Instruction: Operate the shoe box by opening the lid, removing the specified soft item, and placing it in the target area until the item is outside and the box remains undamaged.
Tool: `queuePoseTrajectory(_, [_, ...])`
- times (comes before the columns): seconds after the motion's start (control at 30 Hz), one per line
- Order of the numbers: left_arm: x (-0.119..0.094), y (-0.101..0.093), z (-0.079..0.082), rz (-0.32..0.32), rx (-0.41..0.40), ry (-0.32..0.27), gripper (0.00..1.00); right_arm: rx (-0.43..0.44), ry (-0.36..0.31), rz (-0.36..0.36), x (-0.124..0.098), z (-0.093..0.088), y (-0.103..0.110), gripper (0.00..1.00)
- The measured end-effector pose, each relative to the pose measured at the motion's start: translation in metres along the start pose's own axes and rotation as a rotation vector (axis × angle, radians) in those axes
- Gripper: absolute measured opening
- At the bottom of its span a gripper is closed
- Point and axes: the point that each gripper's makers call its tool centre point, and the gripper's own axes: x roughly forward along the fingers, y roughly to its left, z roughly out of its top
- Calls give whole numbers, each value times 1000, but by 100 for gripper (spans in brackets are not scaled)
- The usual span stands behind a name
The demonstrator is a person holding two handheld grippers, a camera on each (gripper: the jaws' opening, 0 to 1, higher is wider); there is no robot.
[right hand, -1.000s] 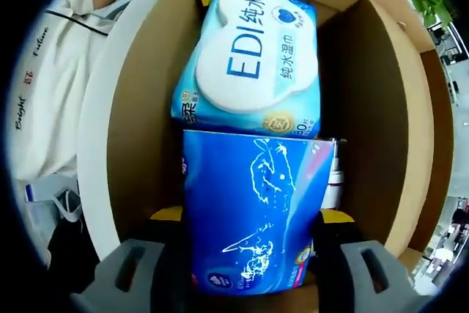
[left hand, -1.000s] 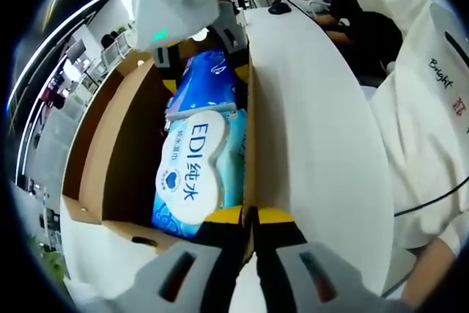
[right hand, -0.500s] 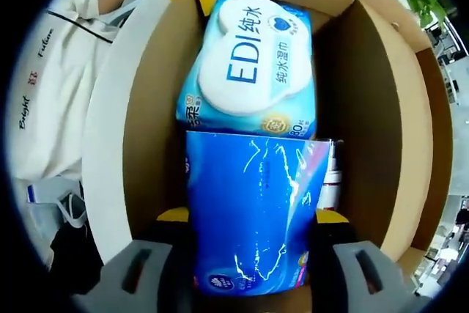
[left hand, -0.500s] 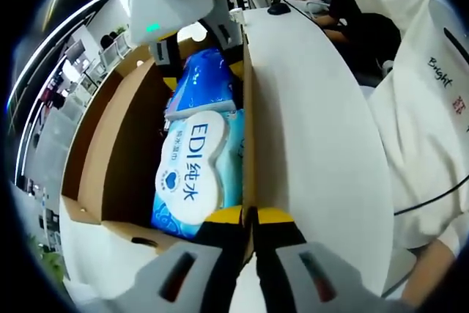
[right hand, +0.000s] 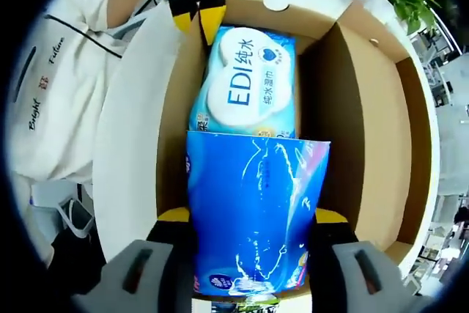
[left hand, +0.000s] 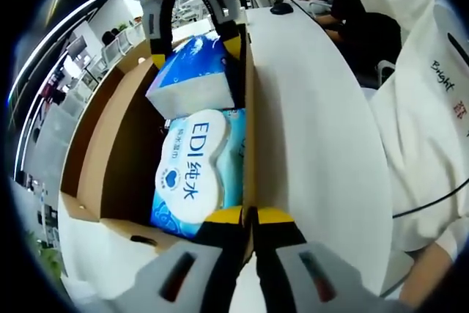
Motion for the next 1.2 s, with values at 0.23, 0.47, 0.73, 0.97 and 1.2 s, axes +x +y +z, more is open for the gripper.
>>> queuePoseTrajectory(0.23, [1,0,0,0,-1,0,4,-17,5,-2,-14,1,0,60])
queuePoseTrajectory(0.47, [1,0,0,1,-1,-1,4,-60,-7,-45,-28,2,-9,60])
queuePoseTrajectory(0.73, [1,-1,0,4,-2,-5,4,-65,-2,-65,-45,1,-13,60])
queuePoseTrajectory(0.97, [1,-1,0,5,0,-5,4,-71,-12,-91,-55,-2,-9,60])
queuePoseTrajectory(1.2, [1,-1,0,5,-1,-5,4,-54,14,-109,-65,-17,-12,60])
